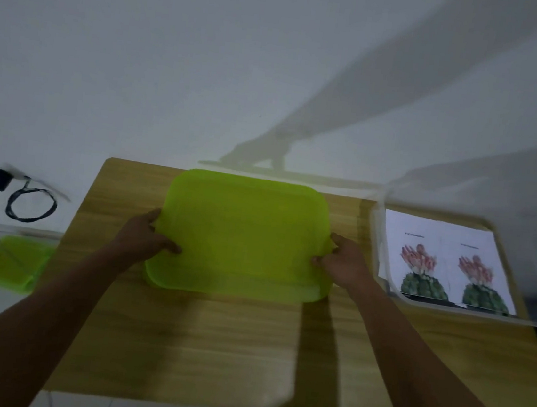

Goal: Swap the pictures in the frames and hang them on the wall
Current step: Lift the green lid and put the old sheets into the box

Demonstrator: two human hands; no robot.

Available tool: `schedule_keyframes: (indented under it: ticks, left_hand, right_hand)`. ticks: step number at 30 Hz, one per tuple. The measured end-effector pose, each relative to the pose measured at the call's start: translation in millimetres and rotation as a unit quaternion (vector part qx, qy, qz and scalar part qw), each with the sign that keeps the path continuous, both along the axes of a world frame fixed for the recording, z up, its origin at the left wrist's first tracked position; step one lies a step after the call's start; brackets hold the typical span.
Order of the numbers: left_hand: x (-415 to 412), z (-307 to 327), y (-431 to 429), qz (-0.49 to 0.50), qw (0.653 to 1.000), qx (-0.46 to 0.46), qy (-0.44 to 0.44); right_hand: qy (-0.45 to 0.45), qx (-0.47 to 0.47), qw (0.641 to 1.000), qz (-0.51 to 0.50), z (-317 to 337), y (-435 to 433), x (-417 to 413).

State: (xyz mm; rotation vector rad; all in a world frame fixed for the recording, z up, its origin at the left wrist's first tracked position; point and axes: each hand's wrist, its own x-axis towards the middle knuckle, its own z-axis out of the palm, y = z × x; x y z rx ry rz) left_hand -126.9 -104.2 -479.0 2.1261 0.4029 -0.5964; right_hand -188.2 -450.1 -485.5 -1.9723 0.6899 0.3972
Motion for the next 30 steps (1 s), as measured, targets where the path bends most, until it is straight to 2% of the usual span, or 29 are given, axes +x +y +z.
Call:
schedule_keyframes:
  ticks: [7,11,20,24,30]
  left_hand:
    - [-14.2,56.8,-33.4,-0.023,0.995,-0.098,0.011]
    - [-23.1,68.8,-76.4,-0.023,0.994,-0.108,-0.011]
    - [-57.5,61.1,-214.9,-0.060,0.990,-0.119,-0.035]
    - [-70.5,49.5,-287.9,-0.045,0.992,-0.106,-0.041]
    - [-72.7,21.0,-366.9,-0.060,0.992,-0.027,-0.111]
  right_hand:
    - [-0.019,0.025,0.999,0.016,54.1,-56.3,-30.8]
    - [-0.037,0.002,0.999,0.007,76.7,-102.6,-51.7]
    - [-0.041,0.017,0.997,-0.064,81.6,-246.8,-95.5]
    - [-0.050,-0.018,0.995,-0.081,76.4,-308.9,-103.6]
    - [-0.060,-0.083,0.992,-0.077,56.3,-385.2,-97.1]
